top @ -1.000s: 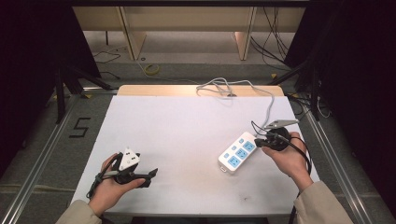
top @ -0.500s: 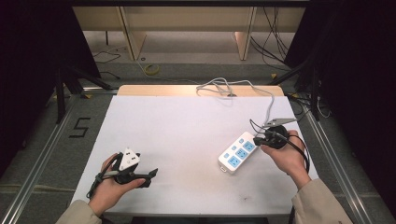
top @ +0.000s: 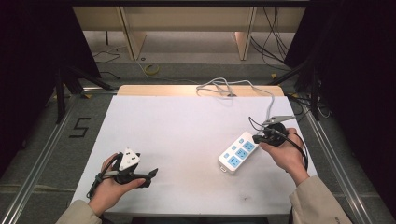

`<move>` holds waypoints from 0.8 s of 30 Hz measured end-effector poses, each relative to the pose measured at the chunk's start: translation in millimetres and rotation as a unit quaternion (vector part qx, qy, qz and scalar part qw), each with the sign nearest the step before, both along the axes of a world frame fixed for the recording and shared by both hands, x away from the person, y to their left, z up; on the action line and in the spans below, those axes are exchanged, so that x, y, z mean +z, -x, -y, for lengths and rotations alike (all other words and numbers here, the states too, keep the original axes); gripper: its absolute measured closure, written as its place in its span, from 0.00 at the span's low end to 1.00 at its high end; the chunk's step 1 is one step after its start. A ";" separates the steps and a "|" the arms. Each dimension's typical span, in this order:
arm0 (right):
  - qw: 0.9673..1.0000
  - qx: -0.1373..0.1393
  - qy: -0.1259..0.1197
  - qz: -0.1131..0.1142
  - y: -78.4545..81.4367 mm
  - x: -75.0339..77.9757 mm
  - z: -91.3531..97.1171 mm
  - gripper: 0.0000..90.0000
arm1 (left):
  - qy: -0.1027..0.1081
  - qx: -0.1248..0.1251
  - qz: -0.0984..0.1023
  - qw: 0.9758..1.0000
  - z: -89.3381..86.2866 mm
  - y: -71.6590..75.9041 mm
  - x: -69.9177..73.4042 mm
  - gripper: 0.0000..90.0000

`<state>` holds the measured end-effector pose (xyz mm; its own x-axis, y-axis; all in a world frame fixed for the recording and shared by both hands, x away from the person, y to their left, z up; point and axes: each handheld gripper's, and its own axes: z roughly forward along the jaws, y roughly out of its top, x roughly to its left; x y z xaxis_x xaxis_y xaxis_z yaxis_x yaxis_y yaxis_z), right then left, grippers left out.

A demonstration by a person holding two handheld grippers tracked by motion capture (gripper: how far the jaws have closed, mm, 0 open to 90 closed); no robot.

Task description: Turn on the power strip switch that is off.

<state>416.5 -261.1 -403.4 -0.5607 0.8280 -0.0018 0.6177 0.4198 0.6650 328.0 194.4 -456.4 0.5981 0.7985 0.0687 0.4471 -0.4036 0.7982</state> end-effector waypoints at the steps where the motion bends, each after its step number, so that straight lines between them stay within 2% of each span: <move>1: 1.000 0.000 0.000 0.001 -0.4 0.1 -0.2 1.00 | 0.000 0.000 0.000 1.000 0.0 0.0 0.0 0.17; 24: 1.000 0.007 0.004 -0.006 -7.7 2.3 -6.5 1.00 | 0.001 0.000 -0.001 1.000 0.3 -0.3 0.0 0.17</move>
<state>424.2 -254.6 -401.1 -0.5723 0.8201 -0.0018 0.6198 0.4340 0.6538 328.3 194.1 -456.4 0.5978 0.7988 0.0667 0.4485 -0.4024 0.7981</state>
